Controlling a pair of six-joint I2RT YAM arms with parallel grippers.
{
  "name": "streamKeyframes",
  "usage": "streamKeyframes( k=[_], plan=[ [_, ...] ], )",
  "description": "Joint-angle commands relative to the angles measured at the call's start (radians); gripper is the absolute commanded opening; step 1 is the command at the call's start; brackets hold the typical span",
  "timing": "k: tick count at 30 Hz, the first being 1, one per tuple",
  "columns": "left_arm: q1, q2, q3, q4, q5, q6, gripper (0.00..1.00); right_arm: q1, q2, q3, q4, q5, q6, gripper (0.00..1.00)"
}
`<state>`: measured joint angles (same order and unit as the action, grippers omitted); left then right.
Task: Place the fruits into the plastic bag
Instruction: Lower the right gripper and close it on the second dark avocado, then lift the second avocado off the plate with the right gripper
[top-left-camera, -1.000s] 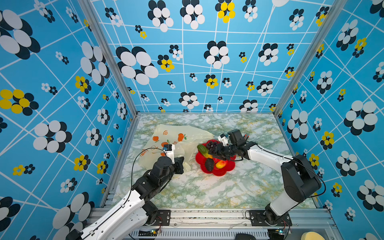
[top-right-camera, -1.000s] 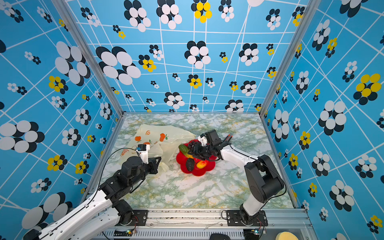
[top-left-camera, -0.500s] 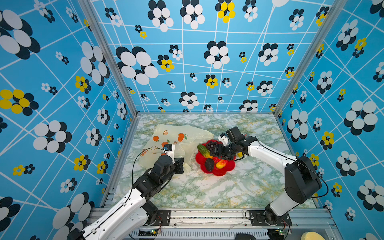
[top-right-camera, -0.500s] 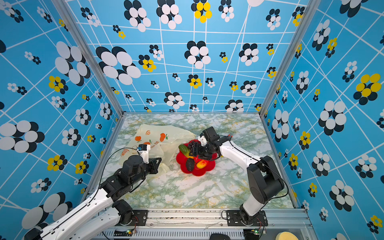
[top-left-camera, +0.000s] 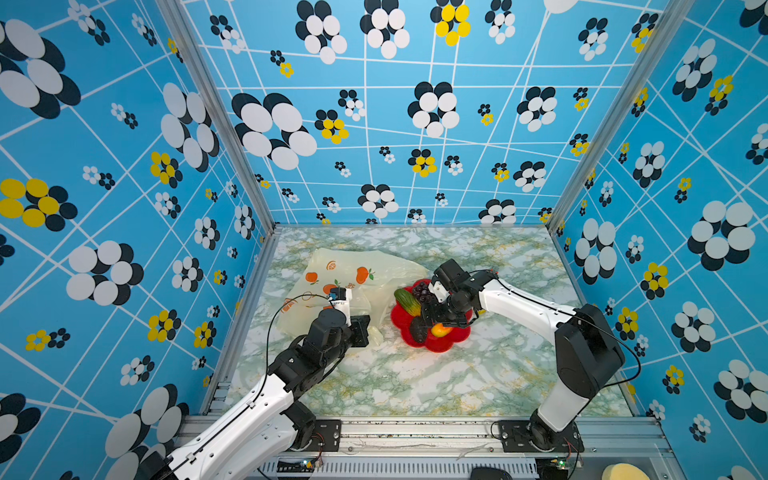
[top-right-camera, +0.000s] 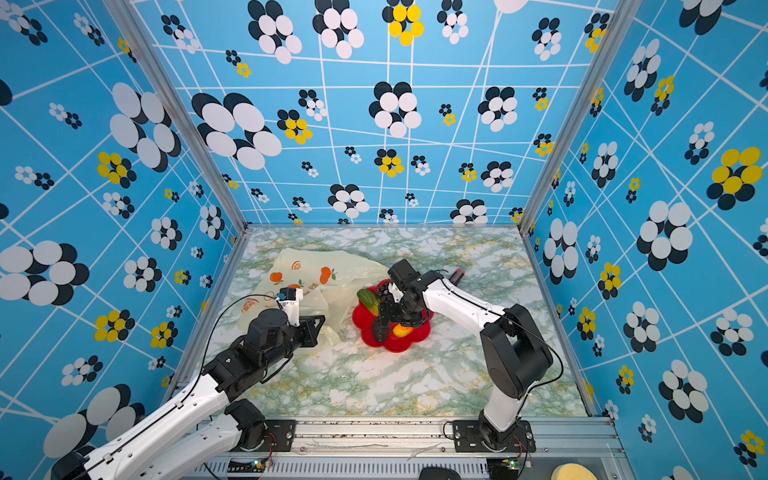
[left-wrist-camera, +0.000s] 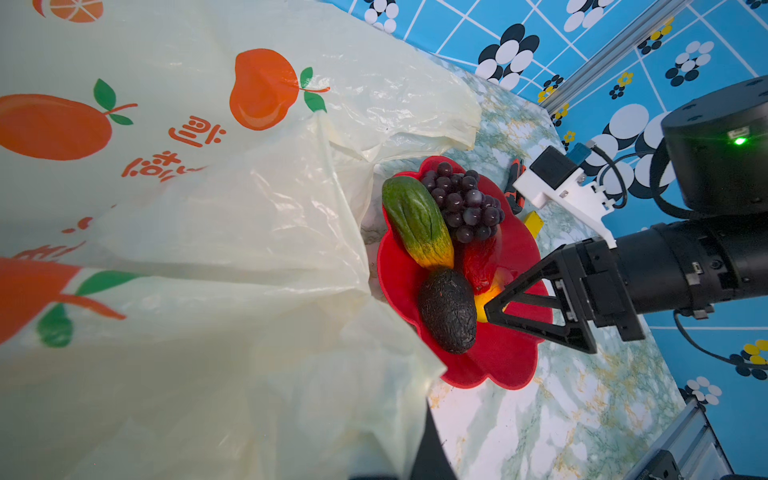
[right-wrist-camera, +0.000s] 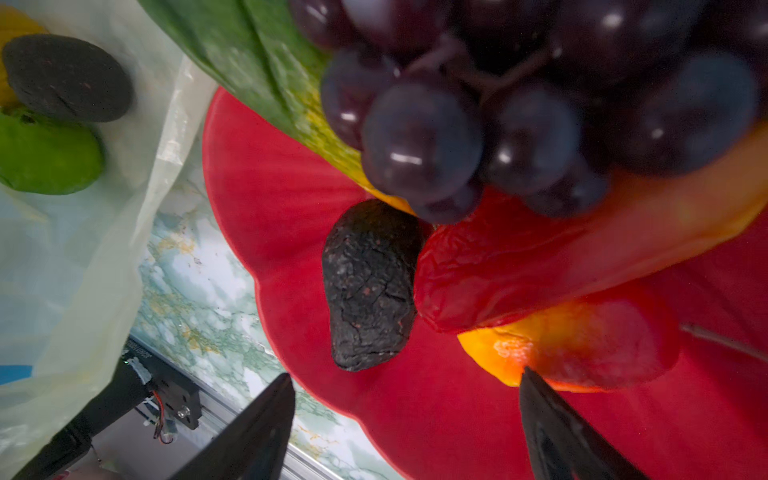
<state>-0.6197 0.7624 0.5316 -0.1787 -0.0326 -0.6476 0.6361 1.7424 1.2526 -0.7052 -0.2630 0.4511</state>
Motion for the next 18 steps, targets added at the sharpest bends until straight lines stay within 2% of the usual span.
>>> streamKeyframes(
  k=[1,18],
  plan=[
    [0.012,-0.009,-0.004,0.022,0.013,-0.010,0.00,0.008,0.020,0.027,-0.048,0.027,-0.016,0.87],
    [0.015,-0.008,-0.016,0.041,0.018,-0.015,0.00,0.017,0.060,0.035,-0.047,0.025,-0.009,0.87]
  ],
)
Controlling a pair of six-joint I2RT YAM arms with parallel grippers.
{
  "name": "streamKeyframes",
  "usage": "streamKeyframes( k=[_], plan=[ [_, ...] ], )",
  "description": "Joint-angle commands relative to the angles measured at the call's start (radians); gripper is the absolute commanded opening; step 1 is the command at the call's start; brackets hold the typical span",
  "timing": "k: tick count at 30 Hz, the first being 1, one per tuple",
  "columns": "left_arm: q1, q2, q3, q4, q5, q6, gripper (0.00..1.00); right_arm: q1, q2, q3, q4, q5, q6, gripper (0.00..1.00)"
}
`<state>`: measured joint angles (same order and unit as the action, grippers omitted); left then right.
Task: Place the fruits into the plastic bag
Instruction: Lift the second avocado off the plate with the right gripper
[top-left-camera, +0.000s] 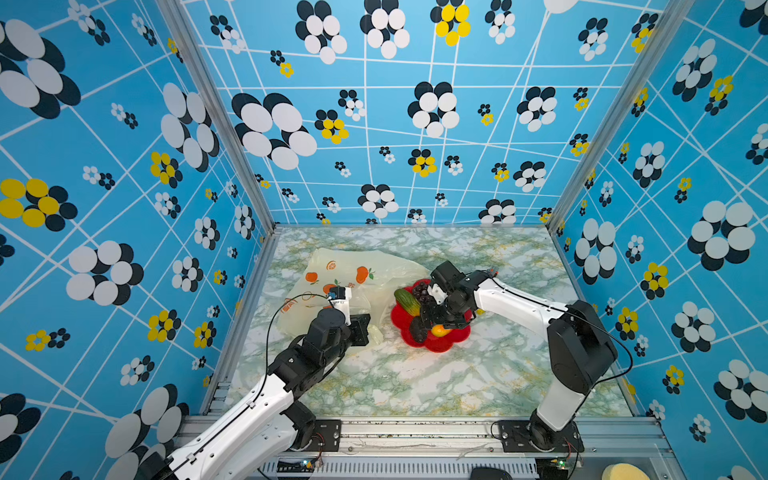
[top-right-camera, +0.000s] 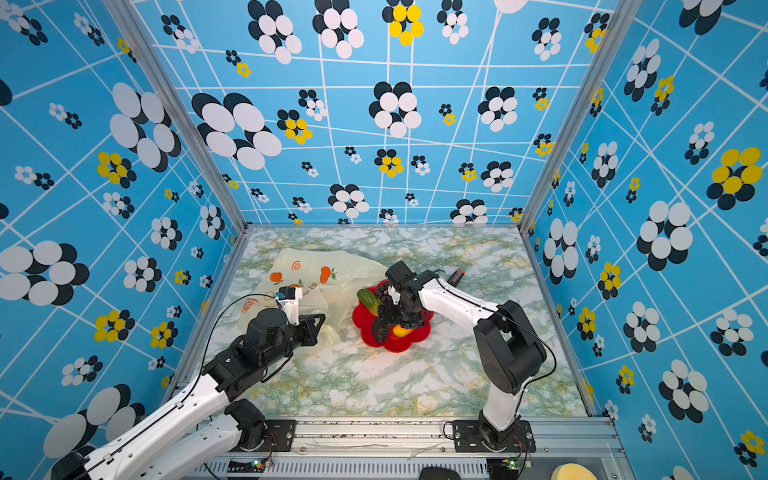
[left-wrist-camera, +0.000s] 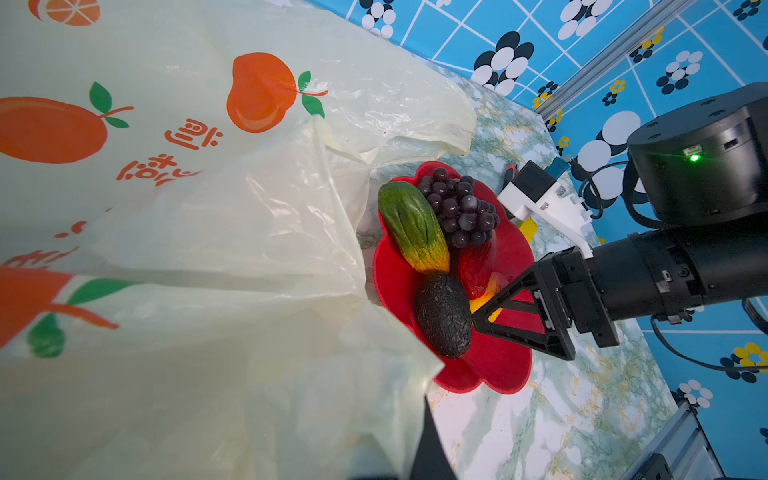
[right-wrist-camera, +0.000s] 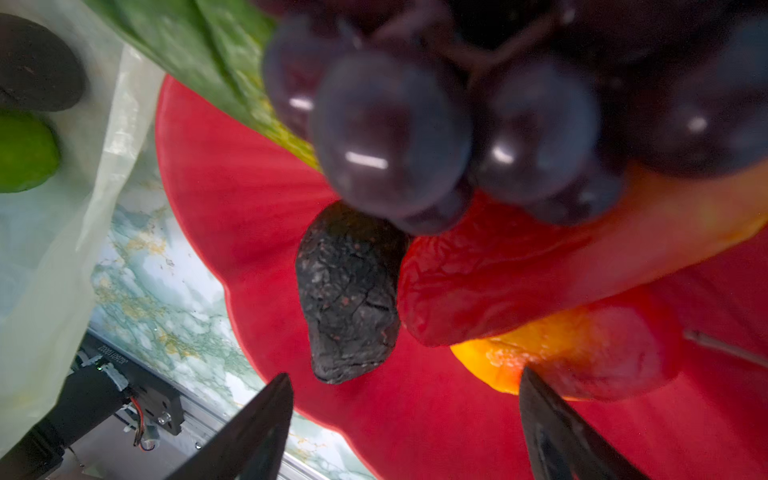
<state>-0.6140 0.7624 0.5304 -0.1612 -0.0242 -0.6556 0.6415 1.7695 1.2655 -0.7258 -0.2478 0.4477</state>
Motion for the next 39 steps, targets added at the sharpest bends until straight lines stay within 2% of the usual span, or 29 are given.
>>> streamKeyframes(
  k=[1,11,25,27,32,39],
  plan=[
    [0.008,-0.009,-0.015,0.023,0.010,-0.008,0.00,0.011,0.033,0.022,-0.024,0.009,-0.006,0.88],
    [0.014,-0.026,-0.031,0.023,0.007,-0.007,0.00,0.047,0.086,0.088,-0.018,-0.004,0.001,0.87],
    [0.030,-0.058,-0.042,0.006,0.008,-0.007,0.00,0.059,0.163,0.111,-0.005,-0.017,0.020,0.80],
    [0.032,-0.064,-0.040,0.000,0.008,-0.005,0.00,0.063,0.159,0.124,-0.030,0.026,0.018,0.78],
    [0.035,-0.078,-0.051,0.001,0.000,-0.008,0.00,0.090,0.087,0.146,-0.105,0.217,-0.009,0.76],
    [0.037,-0.049,-0.050,0.032,0.014,-0.013,0.00,0.091,0.008,0.144,-0.105,0.225,0.007,0.76]
  ],
)
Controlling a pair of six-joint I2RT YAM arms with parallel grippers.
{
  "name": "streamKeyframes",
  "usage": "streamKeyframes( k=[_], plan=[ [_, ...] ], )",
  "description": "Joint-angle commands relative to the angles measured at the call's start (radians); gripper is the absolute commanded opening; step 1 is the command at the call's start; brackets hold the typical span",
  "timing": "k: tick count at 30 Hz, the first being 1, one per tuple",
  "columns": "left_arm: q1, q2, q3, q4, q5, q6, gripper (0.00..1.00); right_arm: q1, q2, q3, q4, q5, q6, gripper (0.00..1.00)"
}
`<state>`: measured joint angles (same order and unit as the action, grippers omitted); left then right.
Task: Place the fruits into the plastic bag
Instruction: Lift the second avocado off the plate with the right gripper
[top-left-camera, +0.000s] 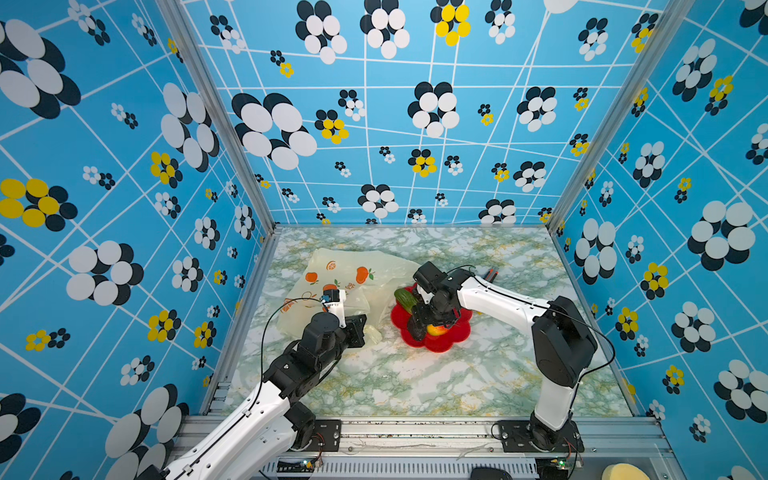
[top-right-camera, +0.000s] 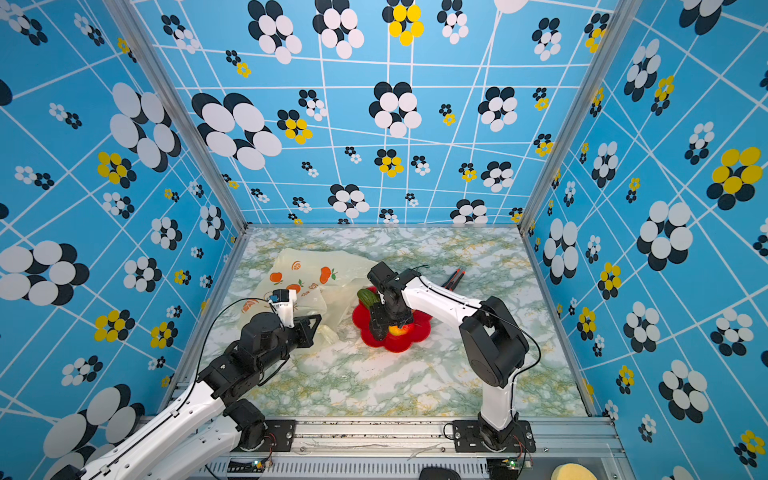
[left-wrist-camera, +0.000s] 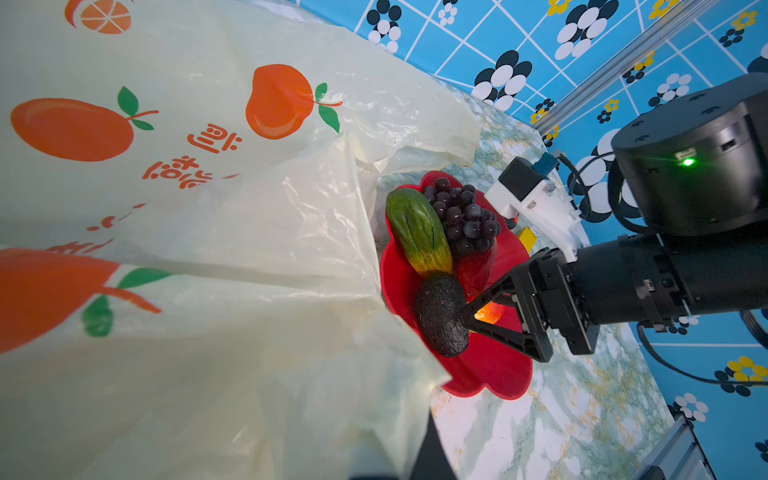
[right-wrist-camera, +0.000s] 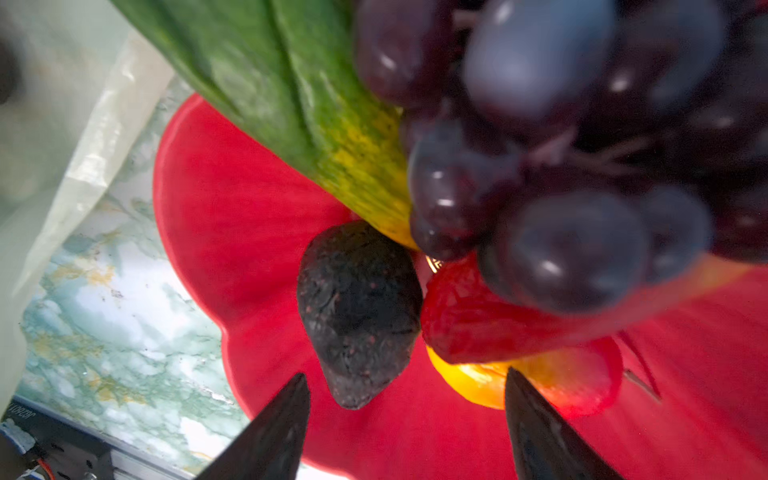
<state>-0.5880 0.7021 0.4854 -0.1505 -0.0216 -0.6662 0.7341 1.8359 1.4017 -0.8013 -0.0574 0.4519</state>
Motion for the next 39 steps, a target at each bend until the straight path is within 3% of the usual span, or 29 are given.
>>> streamKeyframes(
  k=[1,10,30,39],
  plan=[
    [0.011,0.017,-0.002,0.023,0.014,-0.002,0.00,0.000,-0.064,0.010,-0.026,0.025,0.007,0.76],
    [0.013,0.002,0.002,0.003,0.011,0.004,0.00,0.000,0.006,0.007,0.058,-0.118,0.052,0.76],
    [0.030,-0.062,-0.027,-0.025,0.001,-0.007,0.00,-0.001,0.140,-0.011,0.133,-0.176,0.067,0.74],
    [0.030,-0.064,-0.033,-0.021,0.001,-0.023,0.00,-0.001,0.123,-0.034,0.139,-0.169,0.058,0.49]
  ],
)
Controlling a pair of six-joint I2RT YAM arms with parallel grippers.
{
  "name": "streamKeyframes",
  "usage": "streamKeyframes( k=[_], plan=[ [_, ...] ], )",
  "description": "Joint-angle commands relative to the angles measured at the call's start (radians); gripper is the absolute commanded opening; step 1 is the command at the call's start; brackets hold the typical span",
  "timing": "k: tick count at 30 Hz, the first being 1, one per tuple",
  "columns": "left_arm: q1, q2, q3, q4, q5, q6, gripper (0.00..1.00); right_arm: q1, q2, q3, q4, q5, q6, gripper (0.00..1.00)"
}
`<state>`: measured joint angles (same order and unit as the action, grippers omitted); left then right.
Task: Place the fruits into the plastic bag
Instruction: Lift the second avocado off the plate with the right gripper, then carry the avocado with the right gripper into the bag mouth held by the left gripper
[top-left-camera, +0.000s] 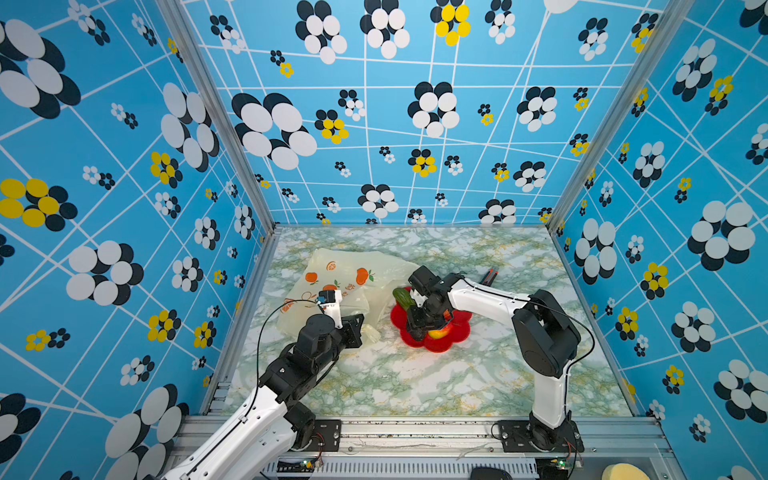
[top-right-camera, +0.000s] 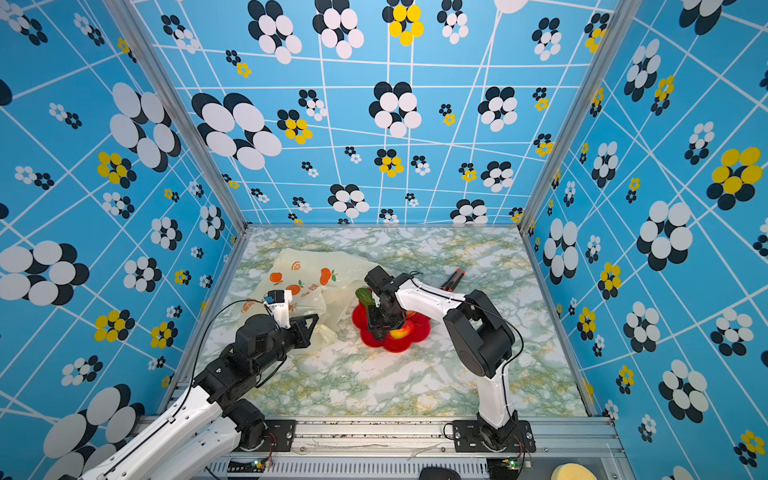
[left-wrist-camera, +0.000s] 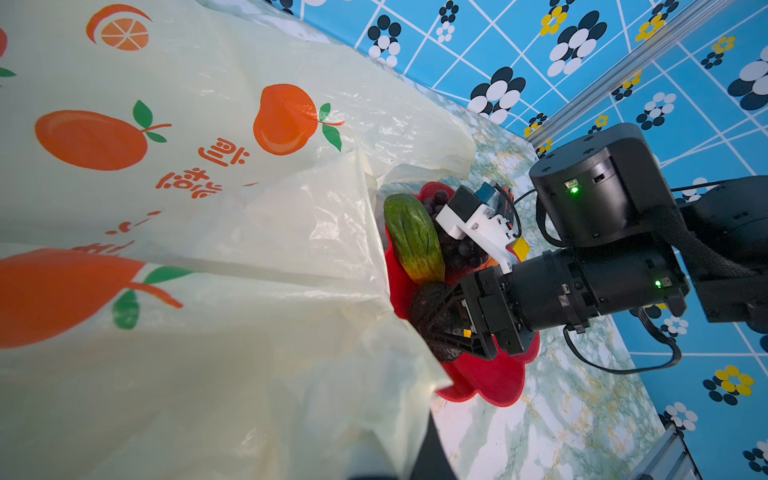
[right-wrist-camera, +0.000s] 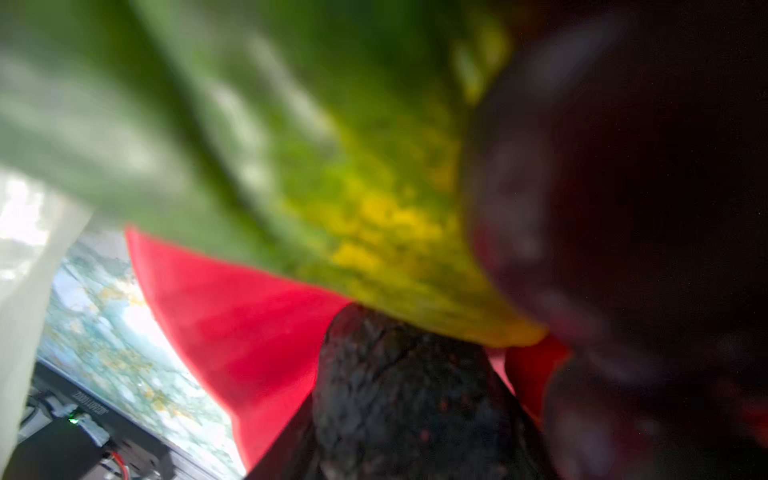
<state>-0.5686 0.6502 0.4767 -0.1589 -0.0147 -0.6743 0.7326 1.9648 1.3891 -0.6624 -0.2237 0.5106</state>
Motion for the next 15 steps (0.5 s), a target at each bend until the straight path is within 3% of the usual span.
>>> streamKeyframes(
  k=[1,10,15],
  plan=[
    [0.011,-0.012,-0.025,-0.010,-0.005,-0.017,0.00,0.001,-0.011,-0.025,-0.001,0.003,-0.002,0.47],
    [0.010,0.003,-0.017,0.007,0.005,-0.025,0.00,-0.009,-0.107,-0.082,0.027,0.029,-0.014,0.39],
    [0.010,0.012,-0.010,0.011,0.010,-0.028,0.00,-0.028,-0.171,-0.133,0.097,-0.035,-0.003,0.37]
  ],
)
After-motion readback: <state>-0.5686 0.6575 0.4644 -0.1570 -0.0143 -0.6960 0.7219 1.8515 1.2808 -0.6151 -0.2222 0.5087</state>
